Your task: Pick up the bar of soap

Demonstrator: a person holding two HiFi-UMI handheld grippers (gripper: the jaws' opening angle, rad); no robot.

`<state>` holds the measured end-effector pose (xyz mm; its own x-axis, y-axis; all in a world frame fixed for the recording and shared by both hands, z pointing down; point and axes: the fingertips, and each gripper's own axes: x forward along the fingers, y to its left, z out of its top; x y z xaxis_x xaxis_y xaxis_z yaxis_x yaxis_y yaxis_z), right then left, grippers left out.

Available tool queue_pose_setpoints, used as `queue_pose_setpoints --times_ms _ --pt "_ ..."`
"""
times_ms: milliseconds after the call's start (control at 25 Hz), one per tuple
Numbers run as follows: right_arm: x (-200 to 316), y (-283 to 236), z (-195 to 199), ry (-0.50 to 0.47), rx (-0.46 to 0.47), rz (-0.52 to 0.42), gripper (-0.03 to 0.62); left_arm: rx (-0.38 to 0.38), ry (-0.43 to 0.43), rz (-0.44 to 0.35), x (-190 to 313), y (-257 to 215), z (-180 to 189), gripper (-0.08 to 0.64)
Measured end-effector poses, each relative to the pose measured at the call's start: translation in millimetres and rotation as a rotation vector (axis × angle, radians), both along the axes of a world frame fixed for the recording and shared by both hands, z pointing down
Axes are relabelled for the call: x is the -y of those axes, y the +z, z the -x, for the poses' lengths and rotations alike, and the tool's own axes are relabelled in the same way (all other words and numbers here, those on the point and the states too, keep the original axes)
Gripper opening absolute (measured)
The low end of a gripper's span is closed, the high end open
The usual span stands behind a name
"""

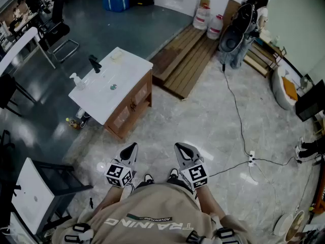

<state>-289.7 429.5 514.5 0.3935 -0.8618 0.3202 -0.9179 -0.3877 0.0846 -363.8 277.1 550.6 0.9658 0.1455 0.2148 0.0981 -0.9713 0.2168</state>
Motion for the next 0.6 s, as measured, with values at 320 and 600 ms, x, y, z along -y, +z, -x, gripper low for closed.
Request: queue_pose_setpoints --times_ms 320,600 --pt "33 -7 -1 0.003 0.035 -0.076 0.005 0.01 0.019 -0.018 26 6 7 -0.005" --pt "42 13 -5 0.004 0.047 -0.015 0.005 0.042 0.03 0.013 31 22 4 -0.005"
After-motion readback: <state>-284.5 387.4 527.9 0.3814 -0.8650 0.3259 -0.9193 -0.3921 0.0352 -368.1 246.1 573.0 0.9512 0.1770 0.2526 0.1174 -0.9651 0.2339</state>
